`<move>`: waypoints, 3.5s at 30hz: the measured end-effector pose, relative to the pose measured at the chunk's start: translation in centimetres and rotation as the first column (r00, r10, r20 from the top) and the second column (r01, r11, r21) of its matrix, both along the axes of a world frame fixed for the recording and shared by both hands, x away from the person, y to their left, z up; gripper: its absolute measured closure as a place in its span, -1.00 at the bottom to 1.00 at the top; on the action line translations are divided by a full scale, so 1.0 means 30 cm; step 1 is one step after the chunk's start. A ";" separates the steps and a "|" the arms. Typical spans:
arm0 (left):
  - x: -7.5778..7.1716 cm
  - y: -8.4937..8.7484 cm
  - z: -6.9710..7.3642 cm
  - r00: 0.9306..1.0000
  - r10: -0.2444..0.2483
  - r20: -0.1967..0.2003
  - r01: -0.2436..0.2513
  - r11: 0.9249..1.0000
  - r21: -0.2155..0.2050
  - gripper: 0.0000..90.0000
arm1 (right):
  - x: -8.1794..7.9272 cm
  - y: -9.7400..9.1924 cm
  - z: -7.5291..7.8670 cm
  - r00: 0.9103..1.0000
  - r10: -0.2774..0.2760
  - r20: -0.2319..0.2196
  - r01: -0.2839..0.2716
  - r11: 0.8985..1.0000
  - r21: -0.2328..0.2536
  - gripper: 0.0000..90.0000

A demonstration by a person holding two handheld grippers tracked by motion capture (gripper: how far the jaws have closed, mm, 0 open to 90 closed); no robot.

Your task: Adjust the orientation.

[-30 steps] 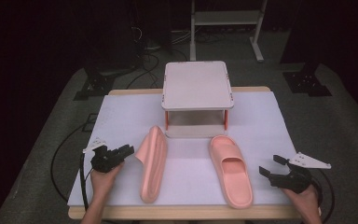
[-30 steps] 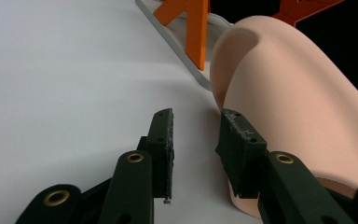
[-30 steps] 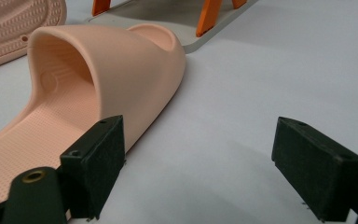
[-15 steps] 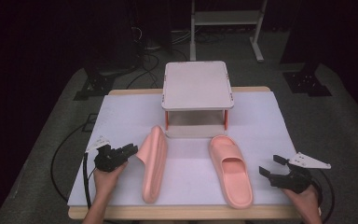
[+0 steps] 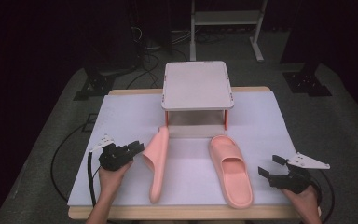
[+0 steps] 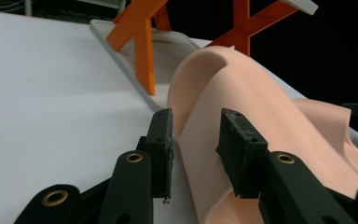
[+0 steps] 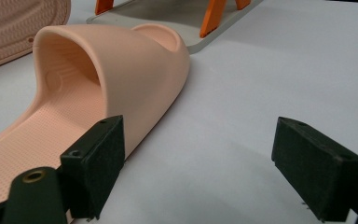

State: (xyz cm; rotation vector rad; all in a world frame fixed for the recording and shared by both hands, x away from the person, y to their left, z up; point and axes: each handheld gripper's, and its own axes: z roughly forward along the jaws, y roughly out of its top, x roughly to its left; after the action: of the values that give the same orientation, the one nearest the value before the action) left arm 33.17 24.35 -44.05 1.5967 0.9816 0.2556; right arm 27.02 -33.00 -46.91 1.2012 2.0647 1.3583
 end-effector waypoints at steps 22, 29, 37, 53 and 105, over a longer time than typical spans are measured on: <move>-0.025 -0.136 0.018 0.993 -0.114 0.019 0.113 0.993 0.041 0.17 | 0.000 0.005 0.003 1.000 0.017 -0.004 -0.017 1.000 0.021 -0.62; -0.039 -0.150 0.002 0.991 -0.126 0.035 0.123 0.990 0.062 -0.01 | -0.002 0.026 0.012 0.999 0.050 0.000 -0.050 0.998 0.037 -0.62; -0.052 -0.166 -0.005 0.988 -0.149 0.047 0.144 0.985 0.094 -0.18 | -0.001 0.059 0.016 0.997 0.079 0.002 -0.079 0.997 0.026 -0.62; -0.069 -0.224 -0.025 0.983 -0.177 0.044 0.171 0.977 0.127 -0.58 | 0.003 0.104 0.027 0.993 0.120 0.012 -0.120 0.991 0.050 -0.62; -0.037 -0.360 -0.078 0.987 -0.159 -0.016 0.156 0.937 0.312 -0.21 | 0.081 0.253 0.022 0.996 0.093 0.006 -0.093 0.994 -0.058 -0.08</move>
State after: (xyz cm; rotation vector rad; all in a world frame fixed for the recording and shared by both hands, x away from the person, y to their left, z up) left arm 32.07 13.55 -46.38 1.9511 0.8290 0.3192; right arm 29.44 -25.42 -46.24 1.0857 2.1628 1.3333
